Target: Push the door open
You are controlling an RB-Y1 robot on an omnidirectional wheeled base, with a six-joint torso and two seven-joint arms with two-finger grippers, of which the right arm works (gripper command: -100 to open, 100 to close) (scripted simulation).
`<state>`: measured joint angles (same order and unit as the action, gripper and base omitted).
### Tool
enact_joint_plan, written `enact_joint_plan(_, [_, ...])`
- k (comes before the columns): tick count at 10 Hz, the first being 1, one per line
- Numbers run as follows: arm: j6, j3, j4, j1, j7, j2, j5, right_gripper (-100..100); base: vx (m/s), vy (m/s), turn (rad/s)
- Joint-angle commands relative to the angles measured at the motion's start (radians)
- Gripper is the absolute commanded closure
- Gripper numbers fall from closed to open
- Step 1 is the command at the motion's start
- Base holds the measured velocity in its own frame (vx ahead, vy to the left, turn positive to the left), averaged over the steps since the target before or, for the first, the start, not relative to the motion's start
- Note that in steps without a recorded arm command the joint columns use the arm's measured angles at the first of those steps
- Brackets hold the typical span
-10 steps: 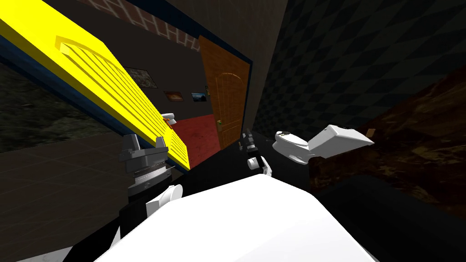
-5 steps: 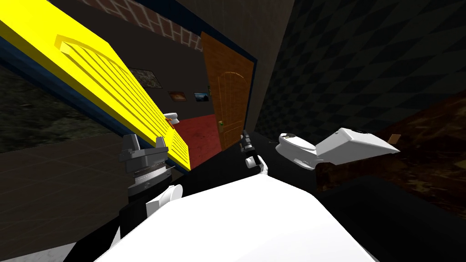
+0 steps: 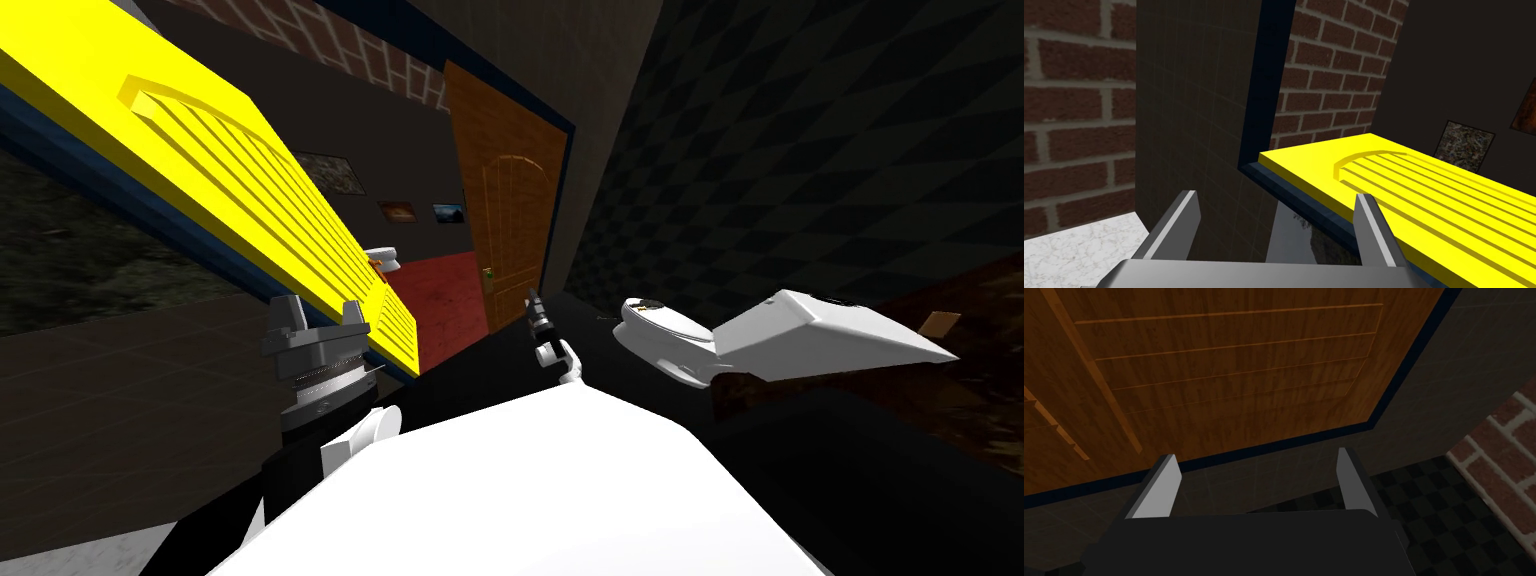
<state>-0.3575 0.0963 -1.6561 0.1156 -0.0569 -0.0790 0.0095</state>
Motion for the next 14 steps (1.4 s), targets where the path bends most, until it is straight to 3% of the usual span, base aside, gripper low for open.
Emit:
enact_joint_plan(1, [0.003,0.003,0.04,-0.021,-0.002,0.004,0.006,-100,0.097,-0.033,0.08])
enact_joint_plan(14, [0.009,0.017,0.366,-0.202,-0.028,0.031,0.04,-100,0.095,-0.036,0.072])
